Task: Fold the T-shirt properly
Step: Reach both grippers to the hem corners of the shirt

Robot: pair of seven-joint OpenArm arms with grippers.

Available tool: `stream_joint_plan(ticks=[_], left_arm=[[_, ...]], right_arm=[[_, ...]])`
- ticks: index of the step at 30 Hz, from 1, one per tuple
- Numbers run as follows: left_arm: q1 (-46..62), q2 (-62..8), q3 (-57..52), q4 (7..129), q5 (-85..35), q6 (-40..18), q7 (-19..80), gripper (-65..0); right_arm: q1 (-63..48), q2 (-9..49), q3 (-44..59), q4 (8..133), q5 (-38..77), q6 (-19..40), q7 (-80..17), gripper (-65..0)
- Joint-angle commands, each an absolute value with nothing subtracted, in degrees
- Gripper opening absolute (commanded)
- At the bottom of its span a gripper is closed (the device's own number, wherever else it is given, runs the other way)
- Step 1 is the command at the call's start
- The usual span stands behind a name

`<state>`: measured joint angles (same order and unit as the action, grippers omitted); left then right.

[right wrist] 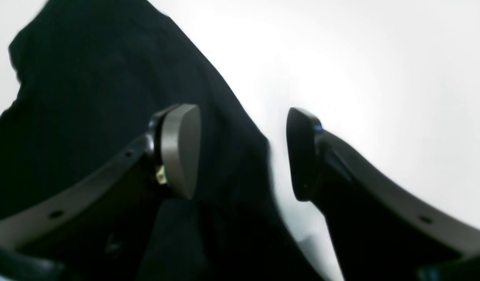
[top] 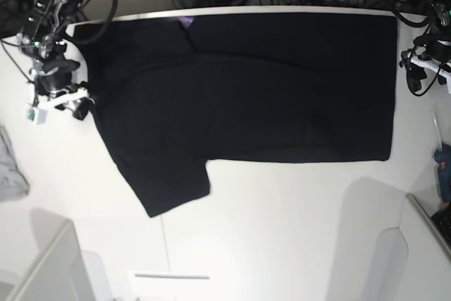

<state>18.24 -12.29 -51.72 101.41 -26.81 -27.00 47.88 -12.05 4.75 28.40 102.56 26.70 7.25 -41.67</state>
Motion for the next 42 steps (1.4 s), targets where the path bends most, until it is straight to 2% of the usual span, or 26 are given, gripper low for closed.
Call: stream_joint_plan(ticks=[1, 7, 14, 16, 19, 22, 26, 29, 31, 37, 38, 40, 42], left_arm=[[17.5, -13.9, -51.4, 102.3, -27.5, -27.2, 46.7, -18.9], [14.1, -17.2, -45.8, 100.1, -27.5, -26.9, 46.7, -18.9], [8.7, -20.8, -41.1, 91.8, -27.5, -26.9, 46.7, -19.1], [7.2, -21.5, -39.7, 90.0, -27.5, -26.9, 46.7, -22.1], [4.4, -23.1, -37.5, 87.1, -27.5, -26.9, 46.7, -30.9], [1.7, -24.6, -35.0, 83.8, -27.5, -26.9, 46.7, -34.7], [-2.4, -25.5, -32.4, 79.0, -27.5, -26.9, 46.5, -34.1], [-5.5, -26.0, -31.2, 75.7, -27.0, -26.9, 46.5, -34.1], [-7.2, -26.2, -29.8, 74.3, -24.3, -26.9, 46.5, -34.1], [-11.6, -25.5, -29.0, 73.5, -13.4, -27.2, 46.4, -33.9], [-11.9, -25.3, -29.0, 73.4, -13.2, -27.2, 46.4, -32.7], [-13.1, -25.4, -29.0, 72.3, -13.2, -27.2, 46.4, -26.3], [-14.2, -25.4, -29.0, 71.2, -13.0, -27.2, 46.4, -20.4]], right_arm=[[-10.6, 5.6, 27.8, 102.7, 26.2, 7.4, -40.6, -32.3], [-2.1, 5.9, 25.1, 97.3, 22.5, 7.4, -44.4, -31.8], [6.2, 6.0, 24.8, 89.3, 22.5, 7.5, -45.6, -31.7], [8.5, 6.1, 24.8, 86.3, 22.5, 7.5, -45.6, -31.7], [12.4, 7.3, 24.7, 80.7, 22.5, 7.5, -45.2, -31.5], [16.1, 7.7, 23.9, 75.0, 22.5, 7.6, -45.1, -31.5], [20.6, 9.3, 22.3, 67.3, 22.5, 7.6, -41.9, -31.1], [24.0, 9.6, 20.0, 61.4, 22.5, 7.6, -39.2, -27.0], [25.7, 10.7, 19.2, 57.5, 22.6, 7.6, -37.3, -25.1], [31.0, 11.8, 16.2, 45.9, 22.7, 7.8, -31.2, -24.5], [31.6, 12.0, 15.8, 44.1, 22.7, 7.9, -30.5, -24.3], [33.7, 12.1, 14.2, 39.7, 22.8, 8.4, -28.1, -24.3], [35.2, 12.1, 13.1, 36.4, 22.8, 11.4, -26.6, -24.3]])
